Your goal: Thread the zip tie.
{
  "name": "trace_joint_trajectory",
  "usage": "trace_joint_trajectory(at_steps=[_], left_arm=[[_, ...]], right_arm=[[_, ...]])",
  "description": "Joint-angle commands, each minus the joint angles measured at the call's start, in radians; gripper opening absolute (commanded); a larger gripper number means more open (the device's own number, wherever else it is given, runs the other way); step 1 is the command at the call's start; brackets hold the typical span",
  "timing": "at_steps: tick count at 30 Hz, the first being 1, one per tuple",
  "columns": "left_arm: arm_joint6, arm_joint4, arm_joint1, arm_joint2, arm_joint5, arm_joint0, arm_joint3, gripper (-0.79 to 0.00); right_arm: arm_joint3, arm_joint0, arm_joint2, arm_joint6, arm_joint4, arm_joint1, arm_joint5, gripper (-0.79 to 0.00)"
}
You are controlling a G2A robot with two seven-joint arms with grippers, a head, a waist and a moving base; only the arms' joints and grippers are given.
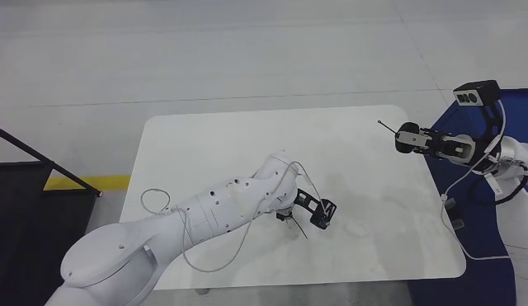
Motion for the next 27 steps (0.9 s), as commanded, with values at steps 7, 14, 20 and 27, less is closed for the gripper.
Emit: trace_joint_trajectory(at_steps=[7,14,20,27], left_arm=[[0.0,0.022,-0.027,0.0,0.0,0.013,0.032,-0.483],[0.0,0.032,-0.052,0.0,0.0,0.03,0.071,-0.493],[0.0,0.035,-0.069,0.0,0.0,0.038,0.095,-0.545],[0.0,0.04,-0.083,0.0,0.0,0.043,0.116,-0.619]], right_arm=[[0.0,0.0,0.0,0.0,0.0,0.0,0.0,-0.785],[0.0,0.0,0.0,0.0,0.0,0.0,0.0,-0.785],[0.0,0.0,0.0,0.0,0.0,0.0,0.0,-0.785],[0.0,0.0,0.0,0.0,0.0,0.0,0.0,-0.785]])
